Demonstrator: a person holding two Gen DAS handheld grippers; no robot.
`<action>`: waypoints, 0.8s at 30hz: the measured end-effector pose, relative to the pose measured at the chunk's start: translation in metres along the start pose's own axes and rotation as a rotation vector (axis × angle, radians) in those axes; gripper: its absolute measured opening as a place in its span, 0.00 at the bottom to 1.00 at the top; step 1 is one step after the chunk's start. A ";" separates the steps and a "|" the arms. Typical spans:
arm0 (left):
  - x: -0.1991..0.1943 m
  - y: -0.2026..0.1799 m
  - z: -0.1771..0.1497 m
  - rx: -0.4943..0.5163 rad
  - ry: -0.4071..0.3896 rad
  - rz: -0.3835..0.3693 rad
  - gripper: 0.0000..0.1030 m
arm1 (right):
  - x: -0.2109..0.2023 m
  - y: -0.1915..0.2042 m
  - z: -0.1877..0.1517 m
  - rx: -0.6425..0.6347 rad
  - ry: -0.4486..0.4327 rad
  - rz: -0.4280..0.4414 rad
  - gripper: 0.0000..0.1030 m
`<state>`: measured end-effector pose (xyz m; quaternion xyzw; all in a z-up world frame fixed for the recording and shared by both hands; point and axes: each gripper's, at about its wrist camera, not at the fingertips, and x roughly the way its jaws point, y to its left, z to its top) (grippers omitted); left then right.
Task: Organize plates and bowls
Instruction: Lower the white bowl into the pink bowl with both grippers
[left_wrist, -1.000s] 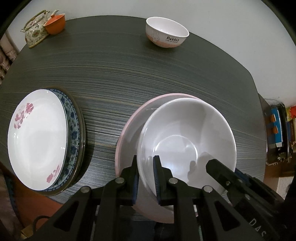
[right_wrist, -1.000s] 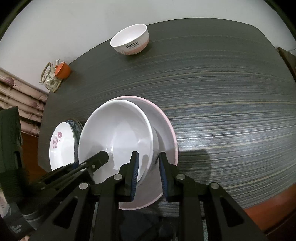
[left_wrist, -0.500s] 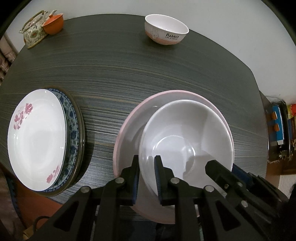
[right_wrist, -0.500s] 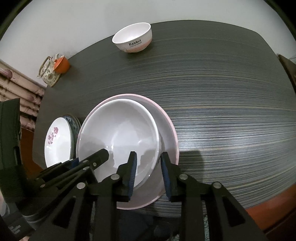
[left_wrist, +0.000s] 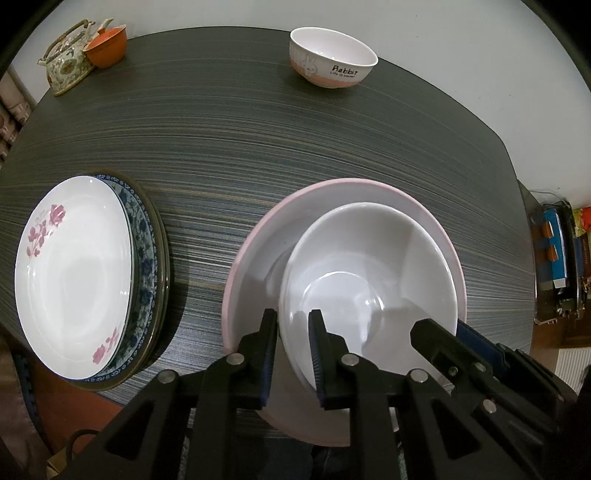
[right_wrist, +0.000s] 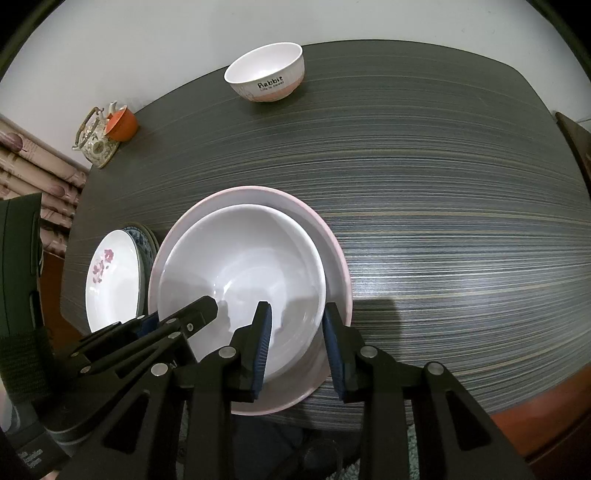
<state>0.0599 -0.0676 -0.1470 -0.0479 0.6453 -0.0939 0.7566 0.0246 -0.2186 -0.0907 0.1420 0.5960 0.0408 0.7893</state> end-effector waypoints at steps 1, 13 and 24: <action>0.000 0.000 0.000 0.000 0.000 0.001 0.17 | 0.000 0.000 0.000 0.000 0.001 0.000 0.27; -0.002 -0.002 0.000 0.011 -0.009 0.003 0.21 | -0.002 -0.004 -0.002 0.019 0.000 0.014 0.26; -0.017 -0.005 0.003 0.046 -0.083 0.025 0.34 | -0.006 -0.011 -0.004 0.039 -0.007 0.051 0.25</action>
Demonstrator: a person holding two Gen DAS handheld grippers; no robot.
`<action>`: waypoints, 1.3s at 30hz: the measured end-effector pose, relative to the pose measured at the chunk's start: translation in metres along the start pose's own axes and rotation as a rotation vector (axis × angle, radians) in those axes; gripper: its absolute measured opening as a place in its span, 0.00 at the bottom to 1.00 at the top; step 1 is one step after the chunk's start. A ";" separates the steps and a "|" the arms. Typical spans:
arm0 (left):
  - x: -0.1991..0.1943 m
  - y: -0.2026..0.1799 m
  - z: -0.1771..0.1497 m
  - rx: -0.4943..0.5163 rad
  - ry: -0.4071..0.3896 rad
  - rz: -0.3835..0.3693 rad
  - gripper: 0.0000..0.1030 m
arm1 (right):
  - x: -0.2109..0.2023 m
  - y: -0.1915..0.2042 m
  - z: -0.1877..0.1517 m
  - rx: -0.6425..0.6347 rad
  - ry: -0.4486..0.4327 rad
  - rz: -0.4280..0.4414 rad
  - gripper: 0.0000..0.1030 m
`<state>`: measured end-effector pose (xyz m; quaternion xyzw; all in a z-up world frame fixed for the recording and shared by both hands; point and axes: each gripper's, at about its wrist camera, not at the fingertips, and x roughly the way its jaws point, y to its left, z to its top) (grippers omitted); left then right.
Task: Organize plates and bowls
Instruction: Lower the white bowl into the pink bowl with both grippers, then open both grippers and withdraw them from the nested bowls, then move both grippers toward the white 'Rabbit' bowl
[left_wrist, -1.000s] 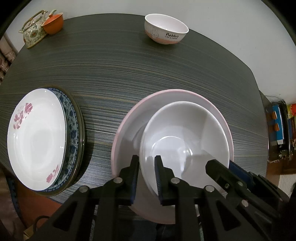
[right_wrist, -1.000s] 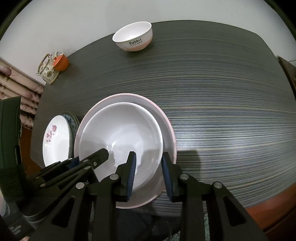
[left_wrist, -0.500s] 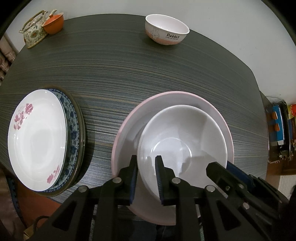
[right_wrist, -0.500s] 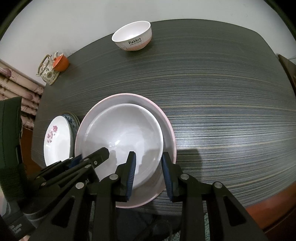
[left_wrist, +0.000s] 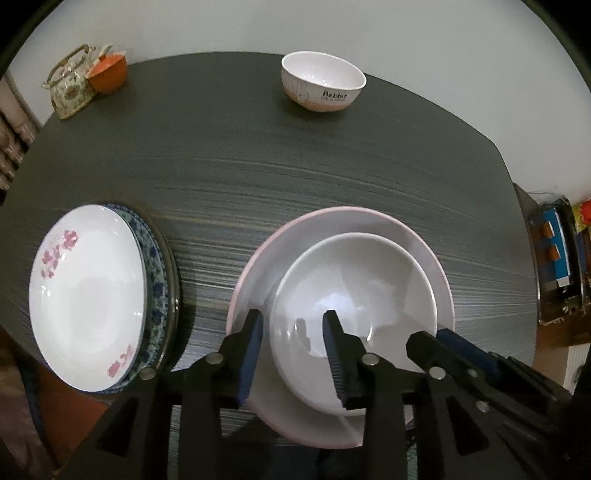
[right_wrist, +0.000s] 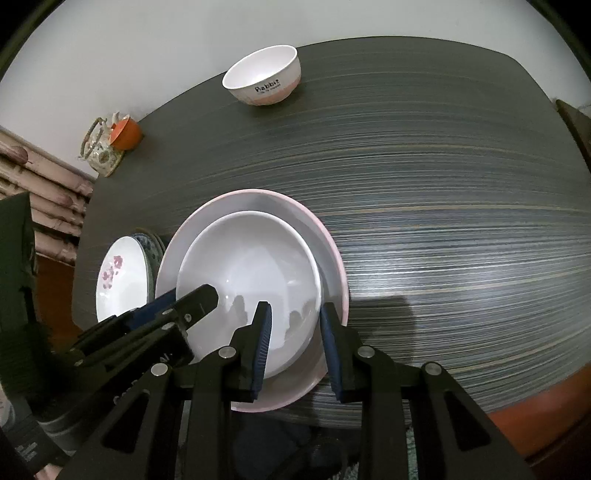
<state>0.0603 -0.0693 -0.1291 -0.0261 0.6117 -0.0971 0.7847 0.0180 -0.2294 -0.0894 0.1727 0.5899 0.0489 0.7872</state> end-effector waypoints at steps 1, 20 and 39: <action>-0.001 0.000 0.000 0.003 -0.005 0.000 0.34 | -0.001 0.000 0.000 0.001 -0.002 0.001 0.25; -0.040 0.001 0.005 0.058 -0.168 0.054 0.35 | -0.024 -0.003 0.006 -0.007 -0.082 0.036 0.35; -0.014 0.017 0.041 0.054 -0.133 0.115 0.46 | -0.030 -0.028 0.047 0.024 -0.132 0.001 0.43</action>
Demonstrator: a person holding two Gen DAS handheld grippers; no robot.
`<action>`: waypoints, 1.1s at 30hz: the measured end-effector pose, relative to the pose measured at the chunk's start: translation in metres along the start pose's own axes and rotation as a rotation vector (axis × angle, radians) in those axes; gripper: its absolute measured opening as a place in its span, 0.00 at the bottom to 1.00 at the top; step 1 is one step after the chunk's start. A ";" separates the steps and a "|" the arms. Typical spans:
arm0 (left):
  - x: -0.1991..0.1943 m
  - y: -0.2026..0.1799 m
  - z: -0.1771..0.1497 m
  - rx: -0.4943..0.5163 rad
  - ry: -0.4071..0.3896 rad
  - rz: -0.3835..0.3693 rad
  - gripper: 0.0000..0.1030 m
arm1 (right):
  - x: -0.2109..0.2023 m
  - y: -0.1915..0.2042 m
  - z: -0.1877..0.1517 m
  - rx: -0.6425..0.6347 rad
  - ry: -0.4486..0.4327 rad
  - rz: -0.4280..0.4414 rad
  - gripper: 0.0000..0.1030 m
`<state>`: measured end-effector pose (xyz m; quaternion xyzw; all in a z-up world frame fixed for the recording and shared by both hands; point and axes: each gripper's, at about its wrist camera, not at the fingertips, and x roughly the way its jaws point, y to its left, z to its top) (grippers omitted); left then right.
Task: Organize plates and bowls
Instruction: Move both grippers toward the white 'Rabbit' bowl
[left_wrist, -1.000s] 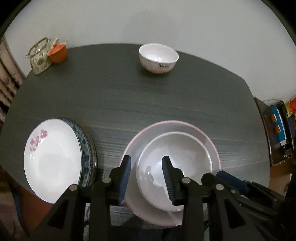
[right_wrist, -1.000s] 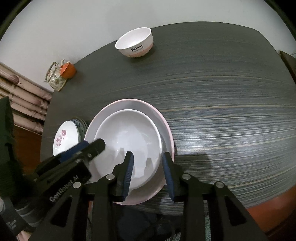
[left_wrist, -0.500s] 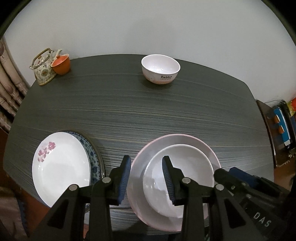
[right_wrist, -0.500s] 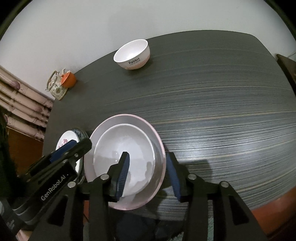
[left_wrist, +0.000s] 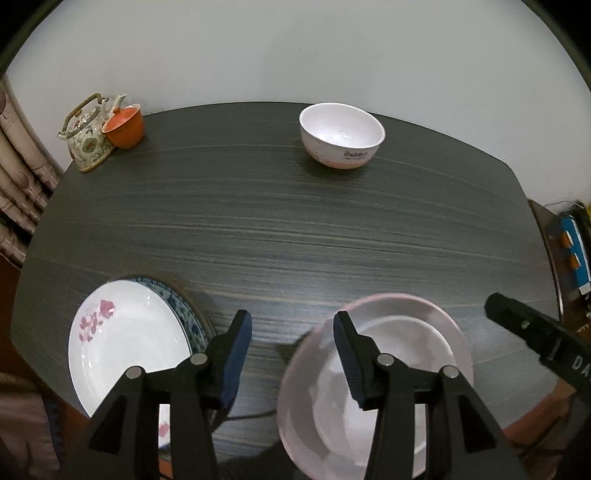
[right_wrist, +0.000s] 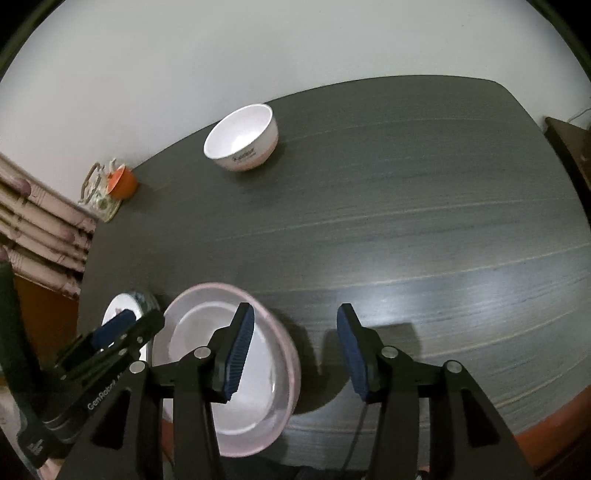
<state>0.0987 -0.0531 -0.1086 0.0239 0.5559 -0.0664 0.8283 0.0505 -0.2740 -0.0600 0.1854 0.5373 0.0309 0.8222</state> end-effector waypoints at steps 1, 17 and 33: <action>0.004 0.002 0.004 -0.002 0.005 0.001 0.46 | 0.001 -0.001 0.003 0.000 0.000 0.001 0.43; 0.070 0.051 0.103 -0.204 0.092 -0.185 0.53 | 0.052 -0.018 0.080 -0.019 0.052 0.023 0.47; 0.140 0.039 0.194 -0.314 0.101 -0.318 0.57 | 0.118 0.013 0.189 -0.040 0.009 0.054 0.47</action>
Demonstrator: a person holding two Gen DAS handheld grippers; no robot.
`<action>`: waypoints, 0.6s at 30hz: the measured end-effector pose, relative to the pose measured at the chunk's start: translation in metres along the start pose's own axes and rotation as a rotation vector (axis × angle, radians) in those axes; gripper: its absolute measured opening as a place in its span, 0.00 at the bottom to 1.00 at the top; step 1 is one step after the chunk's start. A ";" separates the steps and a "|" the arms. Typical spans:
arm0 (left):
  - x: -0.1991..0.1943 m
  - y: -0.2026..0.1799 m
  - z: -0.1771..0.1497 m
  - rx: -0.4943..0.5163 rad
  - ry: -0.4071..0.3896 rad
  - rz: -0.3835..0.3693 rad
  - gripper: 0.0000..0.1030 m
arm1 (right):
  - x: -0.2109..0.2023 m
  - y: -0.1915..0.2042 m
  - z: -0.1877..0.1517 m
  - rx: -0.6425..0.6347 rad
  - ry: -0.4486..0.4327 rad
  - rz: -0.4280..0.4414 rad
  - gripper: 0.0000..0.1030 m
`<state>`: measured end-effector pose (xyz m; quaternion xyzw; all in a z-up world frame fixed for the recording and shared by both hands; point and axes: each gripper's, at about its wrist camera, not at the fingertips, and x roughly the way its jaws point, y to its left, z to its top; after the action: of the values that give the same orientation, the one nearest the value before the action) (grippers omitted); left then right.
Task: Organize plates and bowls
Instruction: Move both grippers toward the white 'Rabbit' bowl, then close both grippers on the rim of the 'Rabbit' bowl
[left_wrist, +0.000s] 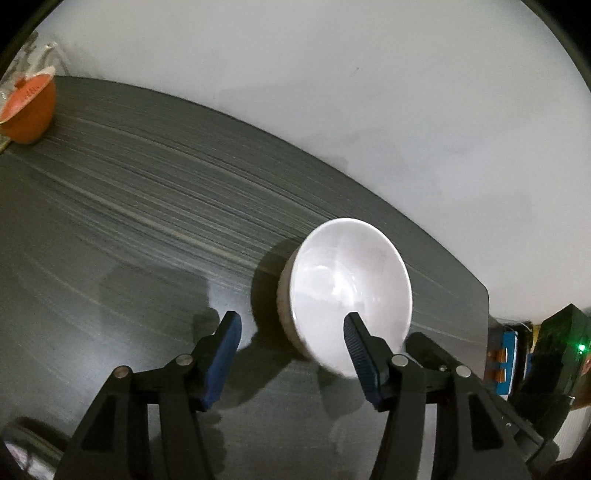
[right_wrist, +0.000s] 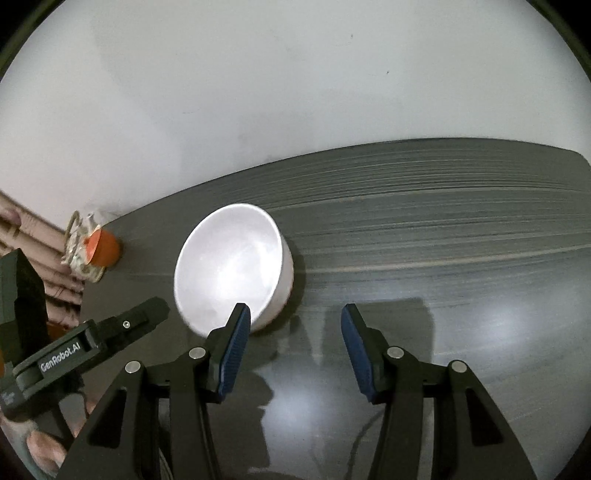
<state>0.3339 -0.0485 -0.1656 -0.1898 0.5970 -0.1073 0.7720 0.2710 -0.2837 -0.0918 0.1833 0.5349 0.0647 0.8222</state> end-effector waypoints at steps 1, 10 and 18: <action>0.004 0.000 0.003 -0.001 0.007 0.004 0.57 | 0.007 0.000 0.004 0.010 0.012 -0.003 0.47; 0.042 0.002 0.009 -0.005 0.068 0.035 0.32 | 0.056 0.004 0.014 0.054 0.086 -0.004 0.40; 0.041 -0.011 0.001 0.025 0.081 0.038 0.21 | 0.065 0.007 0.011 0.056 0.090 0.041 0.21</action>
<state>0.3466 -0.0740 -0.1970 -0.1642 0.6298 -0.1079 0.7515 0.3091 -0.2604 -0.1410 0.2140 0.5692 0.0749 0.7903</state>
